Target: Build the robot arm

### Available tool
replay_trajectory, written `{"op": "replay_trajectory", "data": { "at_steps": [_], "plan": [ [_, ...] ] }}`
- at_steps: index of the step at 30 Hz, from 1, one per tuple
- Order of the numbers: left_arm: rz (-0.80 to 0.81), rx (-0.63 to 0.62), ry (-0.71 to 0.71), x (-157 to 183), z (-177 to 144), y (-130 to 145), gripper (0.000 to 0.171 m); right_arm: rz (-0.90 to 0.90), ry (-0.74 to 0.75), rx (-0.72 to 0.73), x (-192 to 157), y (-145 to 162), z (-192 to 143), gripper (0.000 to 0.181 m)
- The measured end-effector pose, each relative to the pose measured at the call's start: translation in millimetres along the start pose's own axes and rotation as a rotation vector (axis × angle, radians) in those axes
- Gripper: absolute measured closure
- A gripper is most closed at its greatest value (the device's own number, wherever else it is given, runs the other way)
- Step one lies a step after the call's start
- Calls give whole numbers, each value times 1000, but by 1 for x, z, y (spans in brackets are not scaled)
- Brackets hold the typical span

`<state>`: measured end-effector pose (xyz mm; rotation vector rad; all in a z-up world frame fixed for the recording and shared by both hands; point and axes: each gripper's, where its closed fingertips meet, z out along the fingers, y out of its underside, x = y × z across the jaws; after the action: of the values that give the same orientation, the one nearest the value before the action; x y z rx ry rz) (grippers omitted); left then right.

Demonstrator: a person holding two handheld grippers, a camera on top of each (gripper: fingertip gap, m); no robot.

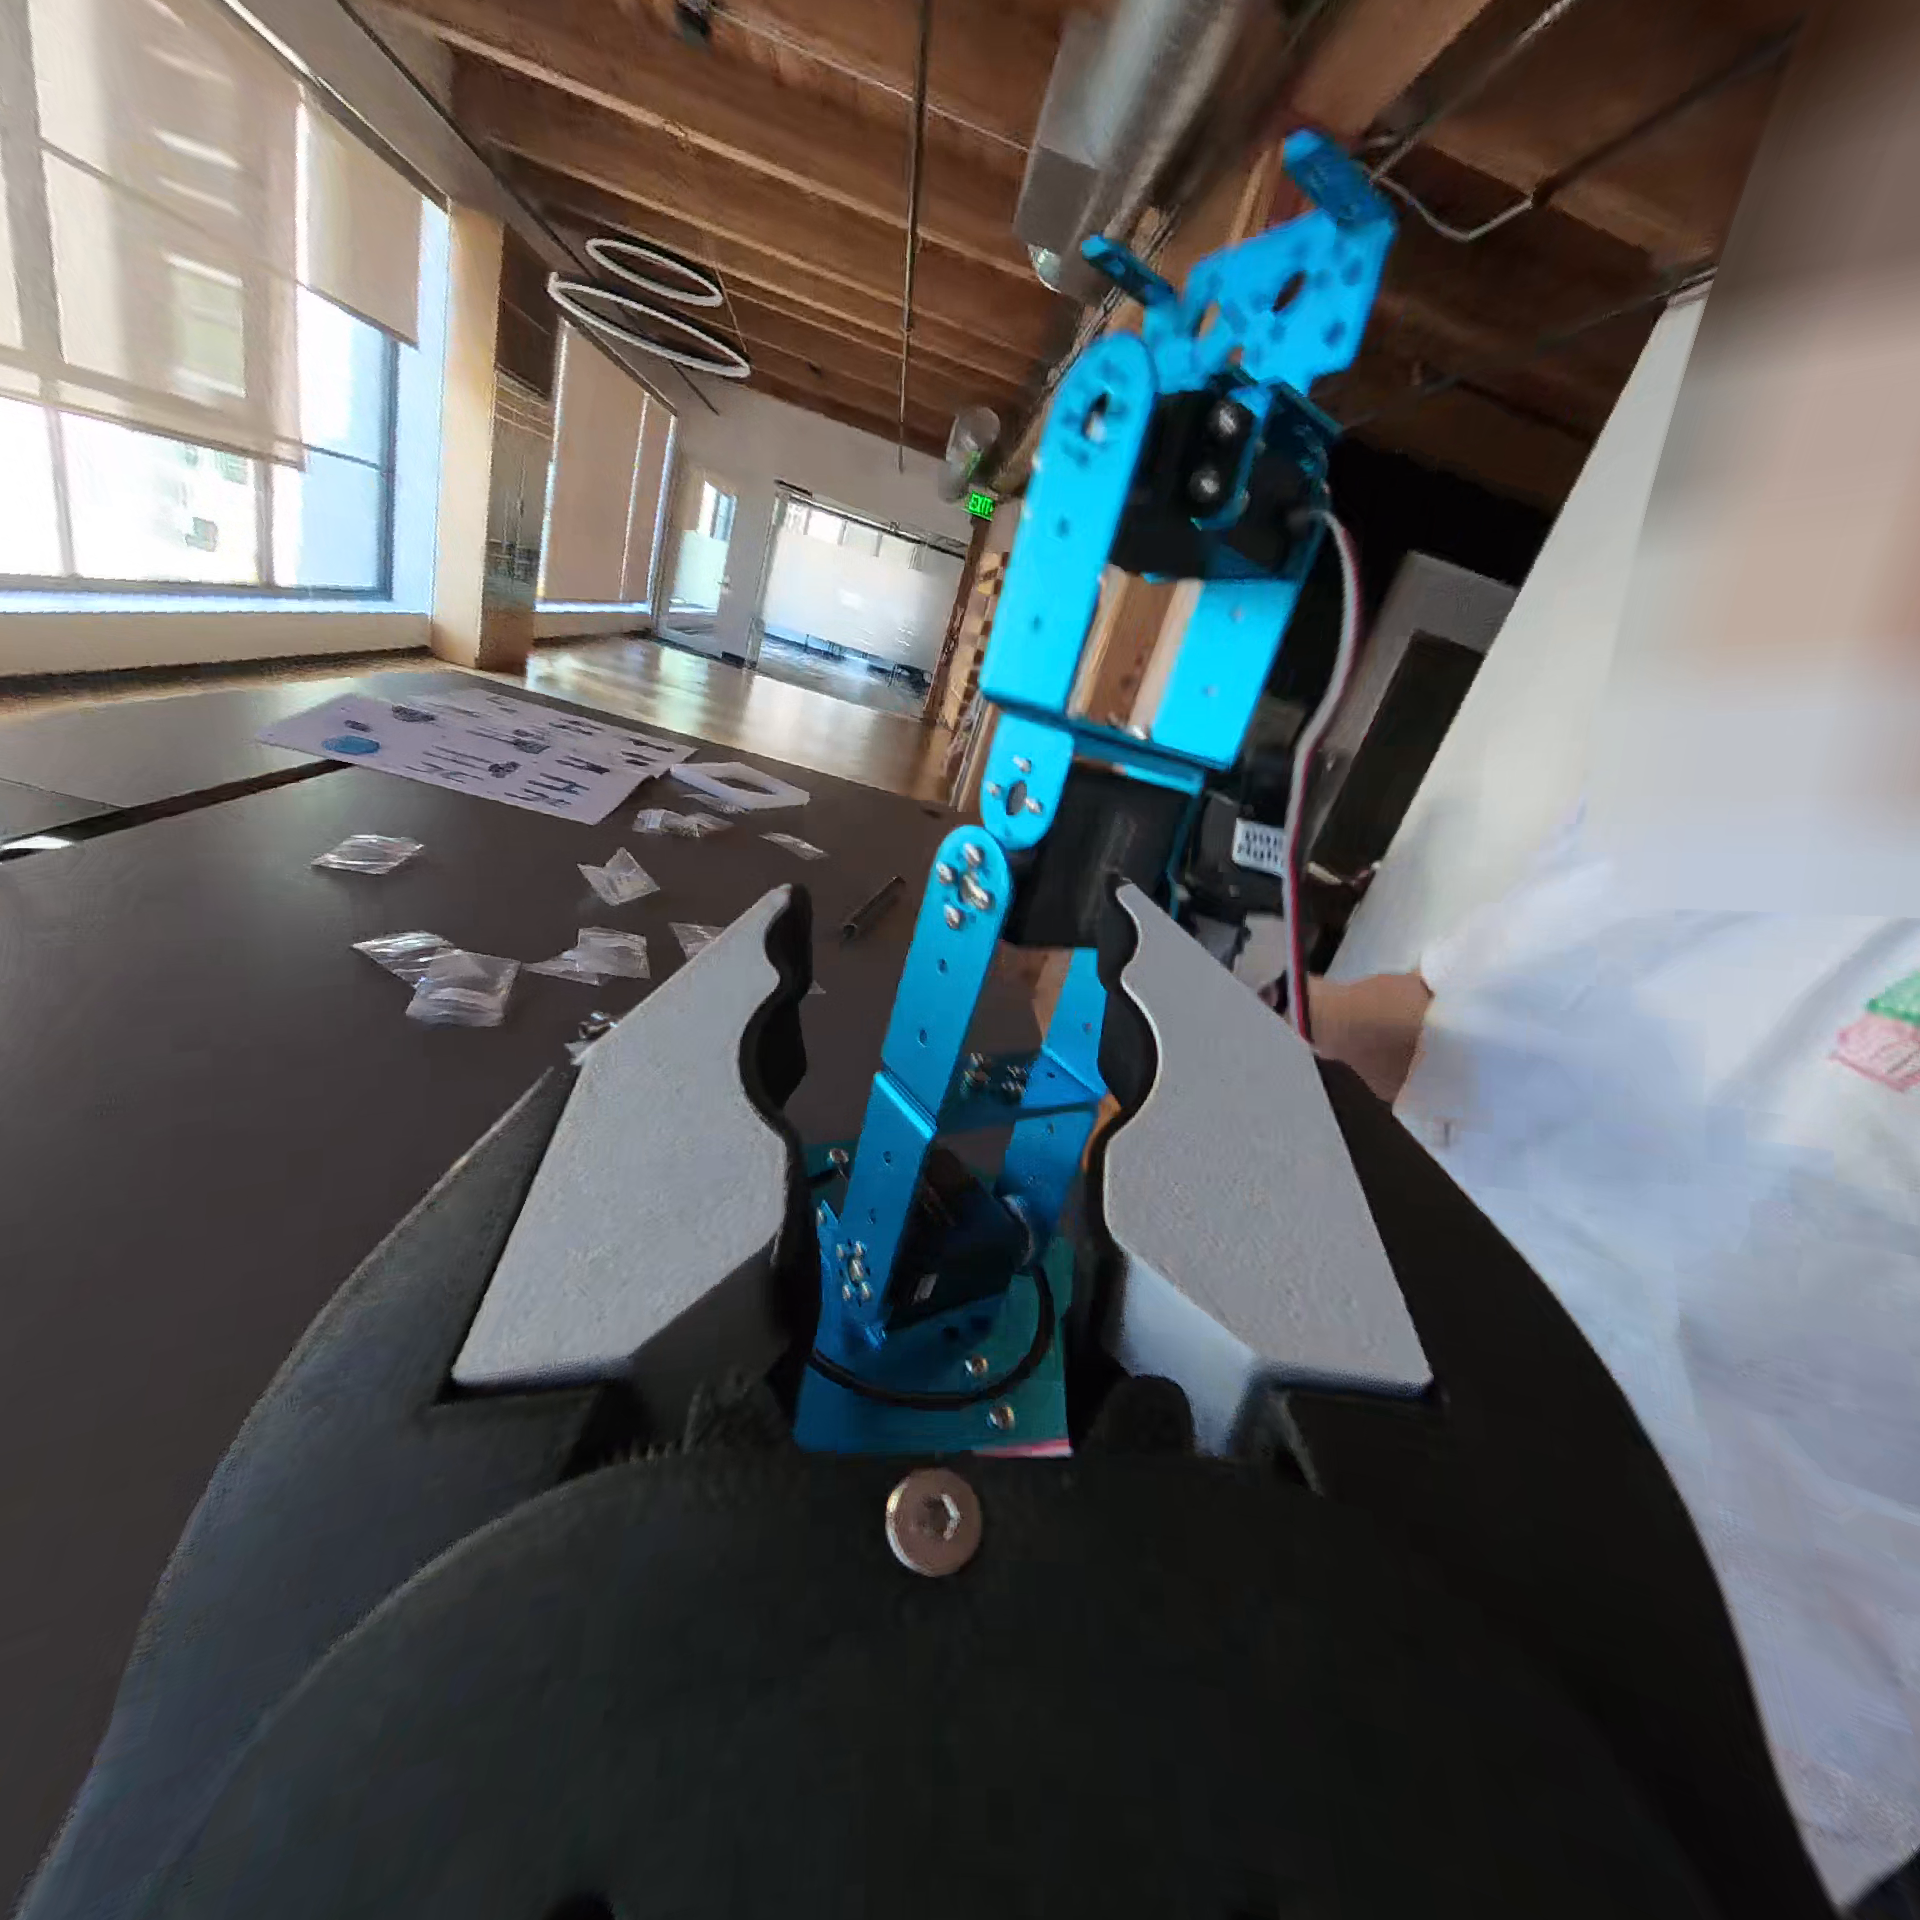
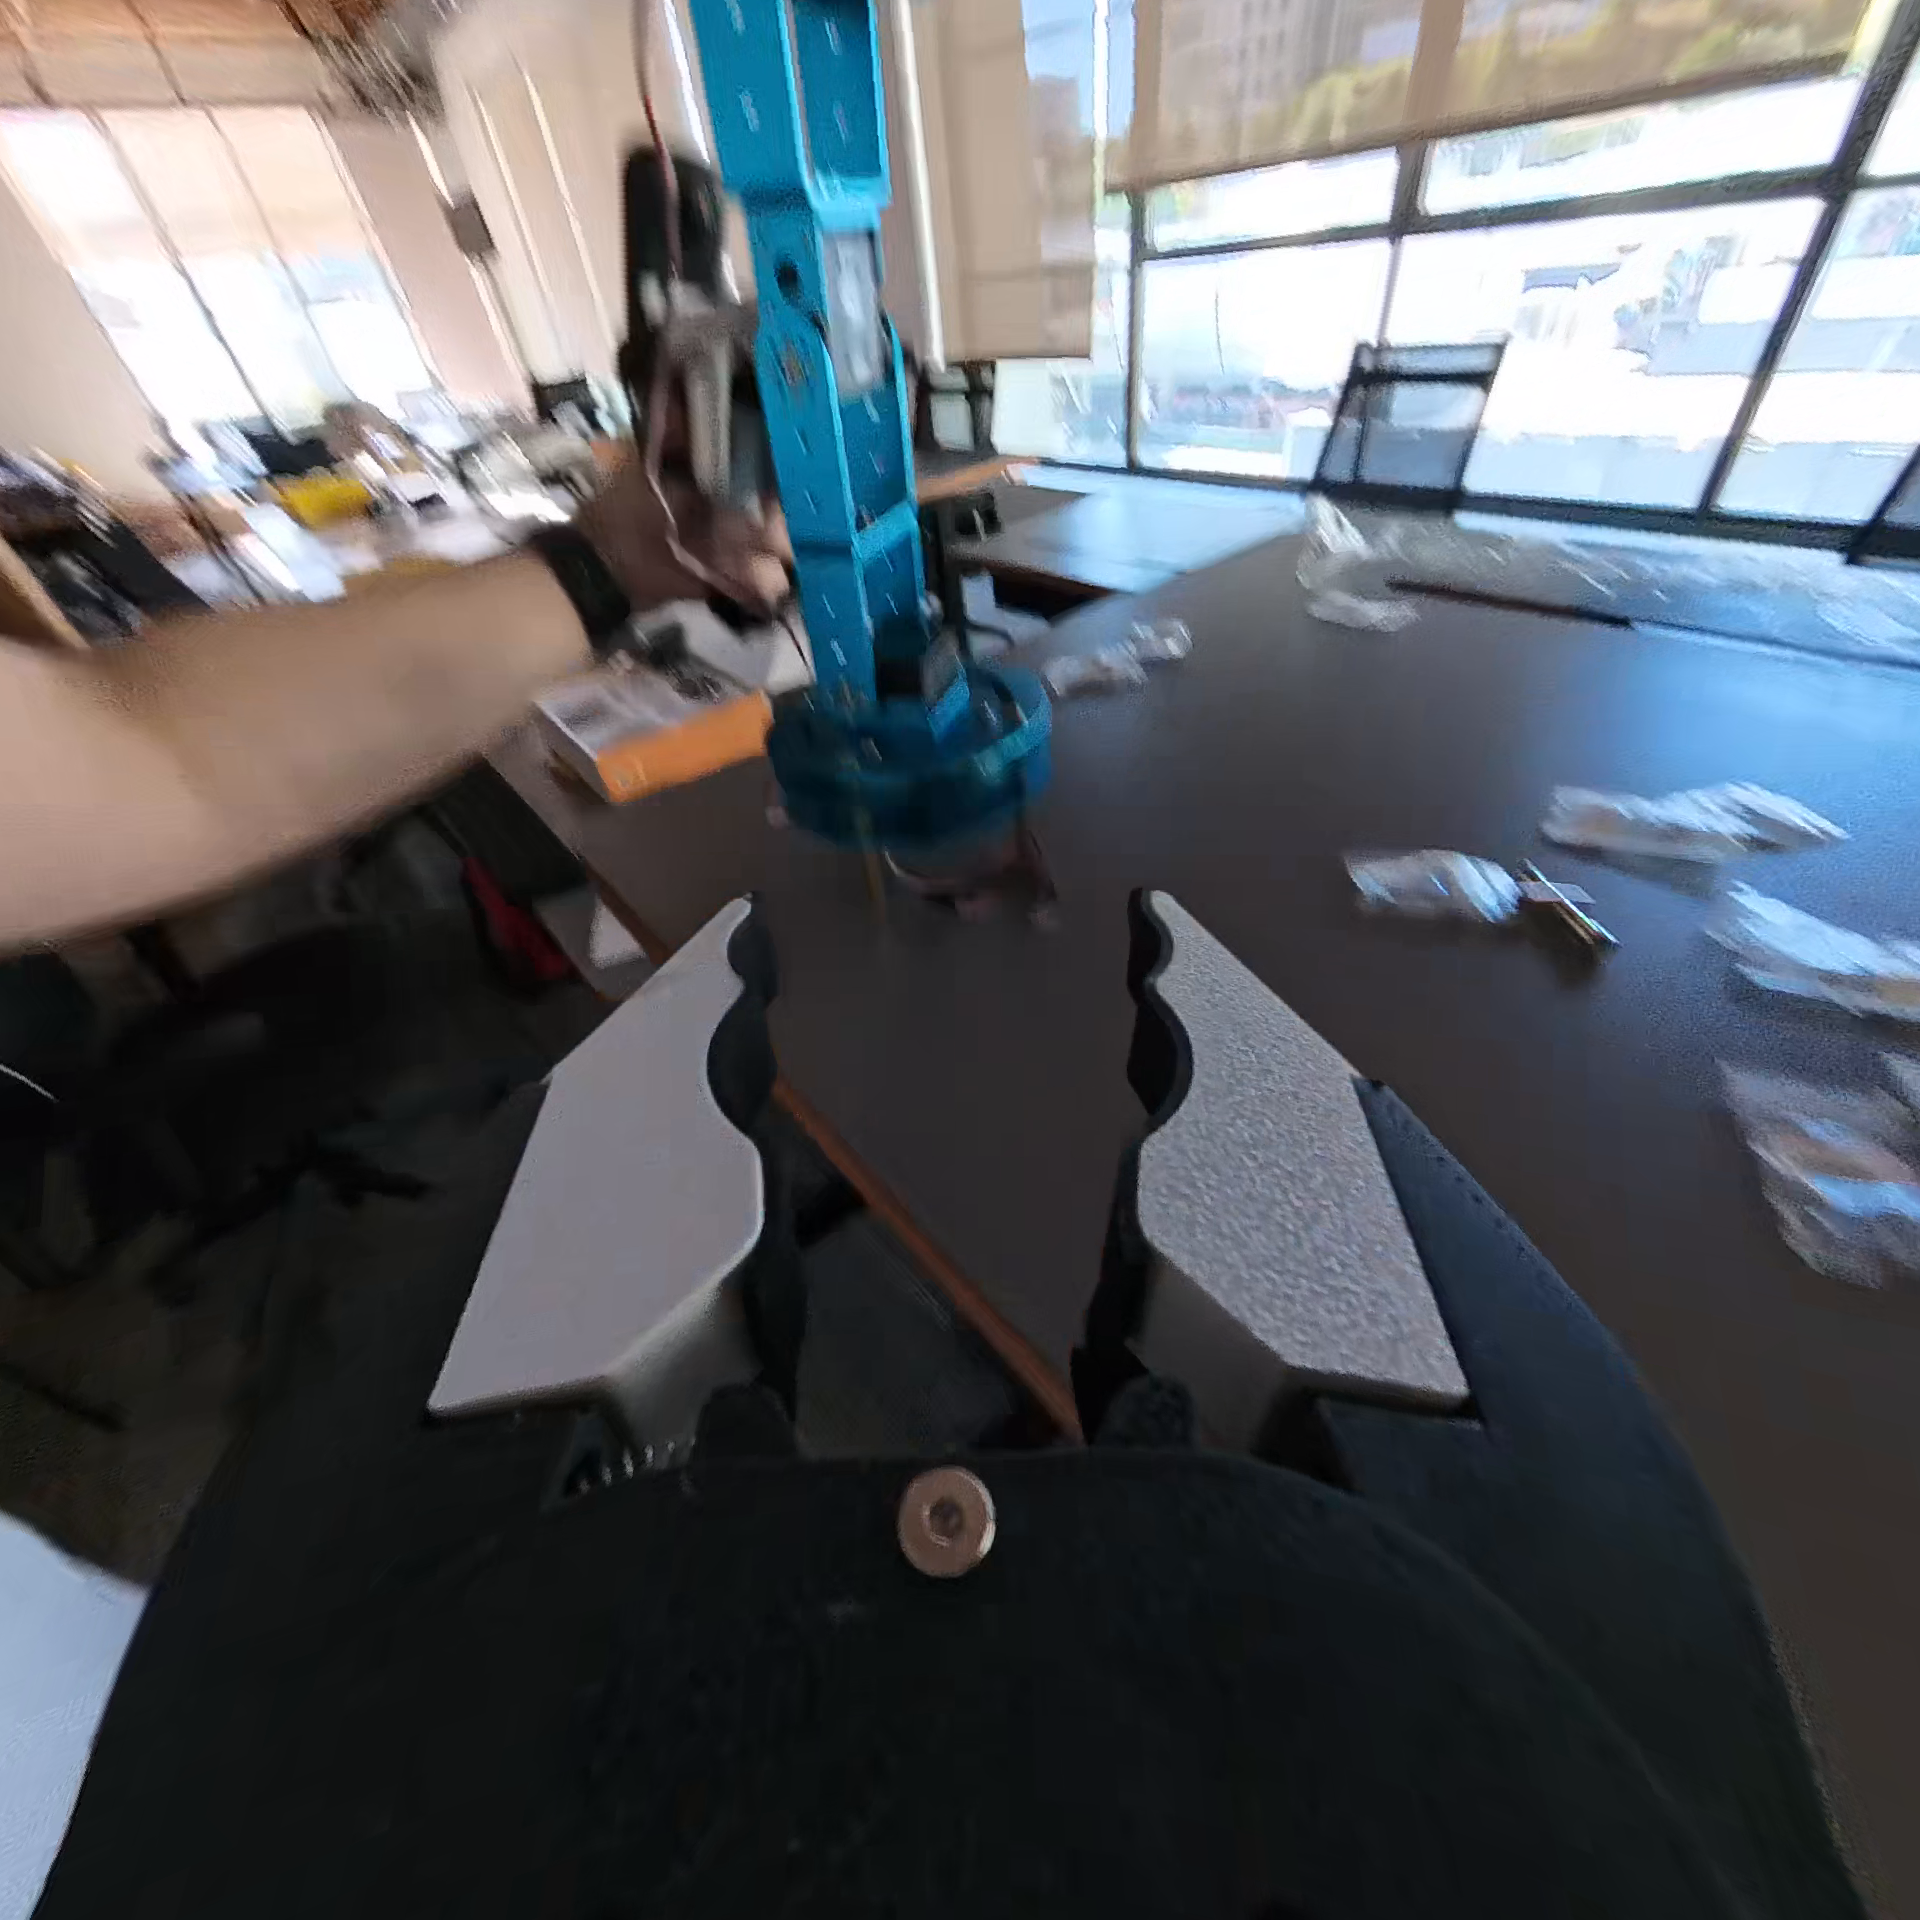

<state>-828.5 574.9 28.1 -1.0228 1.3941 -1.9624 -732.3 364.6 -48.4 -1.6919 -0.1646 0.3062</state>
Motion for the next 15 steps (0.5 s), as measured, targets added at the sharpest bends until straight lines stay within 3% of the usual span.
{"op": "replay_trajectory", "data": {
  "at_steps": [3, 6, 7, 9, 12, 15],
  "plan": [
    [43, -13, -60, -4, -5, 11, 116, 11, -37, 89, -22, -52, 60, 112],
    [38, 2, -62, -9, -5, 8, 118, -148, -6, 158, -40, -79, 122, 102],
    [39, 18, -47, -8, -4, 4, 118, -180, -13, 163, -48, -79, 140, 93],
    [21, 83, 21, -4, -2, -13, 117, -203, -33, 157, -58, -71, 168, 92],
    [-70, 115, 125, -9, -2, -29, 116, -231, -30, 112, -58, -54, 193, 99],
    [-27, 77, 152, -15, 4, -25, 115, -252, -48, 54, -59, -42, 207, 112]
  ]
}}
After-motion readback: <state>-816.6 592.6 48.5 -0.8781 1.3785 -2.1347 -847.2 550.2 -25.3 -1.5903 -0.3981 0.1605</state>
